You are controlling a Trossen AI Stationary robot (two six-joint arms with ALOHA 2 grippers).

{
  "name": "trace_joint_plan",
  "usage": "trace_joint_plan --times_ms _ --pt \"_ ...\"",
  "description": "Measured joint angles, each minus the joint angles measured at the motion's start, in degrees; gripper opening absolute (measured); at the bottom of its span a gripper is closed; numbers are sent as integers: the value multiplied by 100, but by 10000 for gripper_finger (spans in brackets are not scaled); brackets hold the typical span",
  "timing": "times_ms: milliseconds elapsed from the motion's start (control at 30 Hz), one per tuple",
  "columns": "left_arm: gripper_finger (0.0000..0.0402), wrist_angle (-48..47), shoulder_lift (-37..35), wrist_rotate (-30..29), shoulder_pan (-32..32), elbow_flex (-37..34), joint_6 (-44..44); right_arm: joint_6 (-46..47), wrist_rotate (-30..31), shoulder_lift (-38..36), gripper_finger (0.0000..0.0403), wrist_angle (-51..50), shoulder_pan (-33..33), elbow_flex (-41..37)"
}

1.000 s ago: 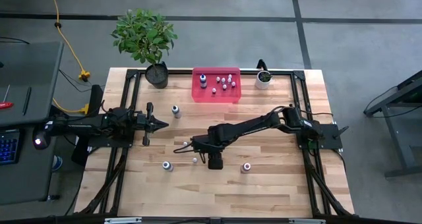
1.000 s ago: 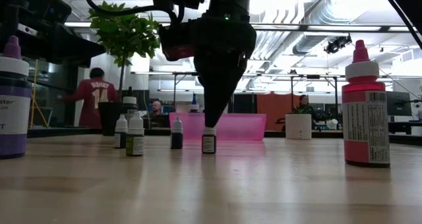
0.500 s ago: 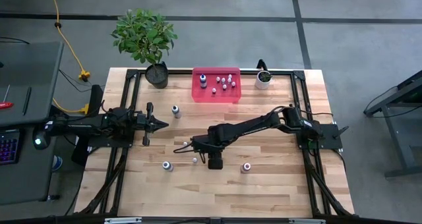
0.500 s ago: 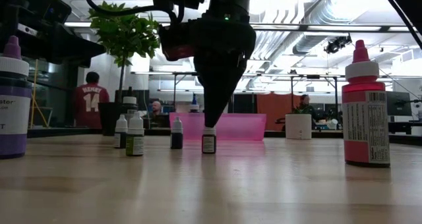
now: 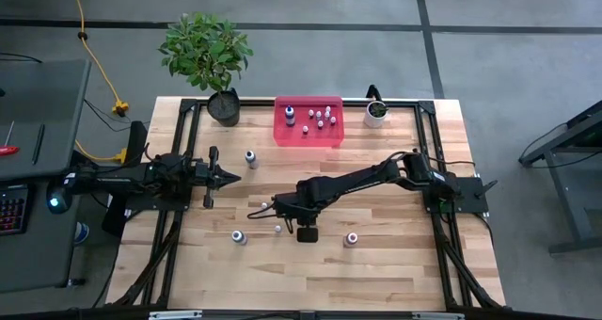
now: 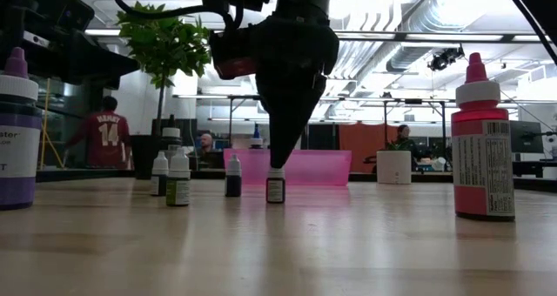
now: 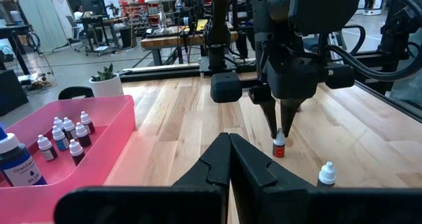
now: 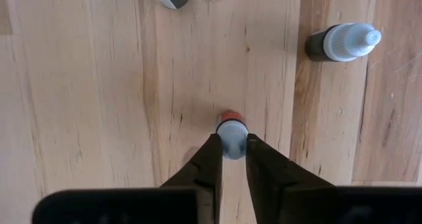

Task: Pick & Place food coloring
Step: Put the small red food coloring bottle into the red bin

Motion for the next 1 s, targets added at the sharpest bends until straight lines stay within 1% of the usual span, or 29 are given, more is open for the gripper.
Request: trace_joint_plan --times_ms 567,833,1000 --pt "0 0 0 0 2 0 -1 -129 -13 1 35 9 0 0" --pt "0 0 0 0 0 0 -1 -129 -154 -1 35 131 0 2" --pt "0 2 -2 -2 2 0 0 -129 23 -186 35 168 -2 4"
